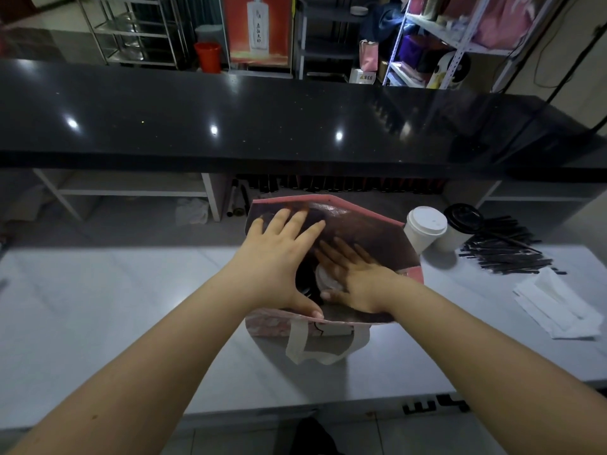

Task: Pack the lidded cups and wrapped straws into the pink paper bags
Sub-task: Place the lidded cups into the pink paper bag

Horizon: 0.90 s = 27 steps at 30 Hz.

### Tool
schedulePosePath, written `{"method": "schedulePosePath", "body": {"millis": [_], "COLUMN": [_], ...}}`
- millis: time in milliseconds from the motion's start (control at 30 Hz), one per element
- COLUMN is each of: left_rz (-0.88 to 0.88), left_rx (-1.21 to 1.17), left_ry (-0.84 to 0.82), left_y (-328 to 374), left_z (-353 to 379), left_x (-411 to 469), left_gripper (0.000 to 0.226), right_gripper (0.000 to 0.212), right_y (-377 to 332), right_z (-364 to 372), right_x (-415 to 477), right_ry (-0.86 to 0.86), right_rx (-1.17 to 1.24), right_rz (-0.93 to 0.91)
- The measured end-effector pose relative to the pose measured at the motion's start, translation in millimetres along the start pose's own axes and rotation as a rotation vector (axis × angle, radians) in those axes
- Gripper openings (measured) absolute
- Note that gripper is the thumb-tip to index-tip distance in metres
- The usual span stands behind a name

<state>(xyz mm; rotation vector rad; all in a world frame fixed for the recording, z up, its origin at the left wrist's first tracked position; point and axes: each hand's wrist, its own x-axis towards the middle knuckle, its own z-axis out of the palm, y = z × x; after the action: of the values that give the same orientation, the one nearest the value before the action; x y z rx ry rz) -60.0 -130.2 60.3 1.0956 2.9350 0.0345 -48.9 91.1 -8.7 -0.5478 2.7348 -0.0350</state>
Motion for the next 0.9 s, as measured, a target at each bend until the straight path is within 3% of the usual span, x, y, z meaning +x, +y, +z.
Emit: {"method": "schedulePosePath", "body": {"millis": [467, 567, 667, 800, 900], "left_rz": [-0.025, -0.041, -0.056, -0.062, -0.077], "left_rx": [-0.072, -0.043, -0.026, -0.031, -0.096], "left_ry": [0.049, 0.074, 0.087, 0.114, 0.179], "left_y": [-2.1, -2.7, -5.6, -6.8, -3.9], "left_z": [-2.1, -6.8, -14.4, -21.9, -28.6], "left_x": [-1.3, -3.2, -3.6, -2.2, -2.1], "left_gripper": [0.132, 0.121, 0.111, 0.094, 0.065], "right_gripper": [0.078, 0.082, 0.086, 0.067, 0.051], "right_y": [-5.4, -9.1, -13.7, -24.1, -35.6], "right_z": [8.8, -10.0, -40.8, -74.3, -89.9], "right_x": [-3.2, -4.8, -11.8, -26.2, -40.0], "right_ry": [-0.013, -0.080, -0.040, 0.119, 0.192], "right_rx": [0.038, 0.023, 0.081, 0.130, 0.166], "right_rz": [0.063, 0.080, 0.144, 0.180, 0.198]}}
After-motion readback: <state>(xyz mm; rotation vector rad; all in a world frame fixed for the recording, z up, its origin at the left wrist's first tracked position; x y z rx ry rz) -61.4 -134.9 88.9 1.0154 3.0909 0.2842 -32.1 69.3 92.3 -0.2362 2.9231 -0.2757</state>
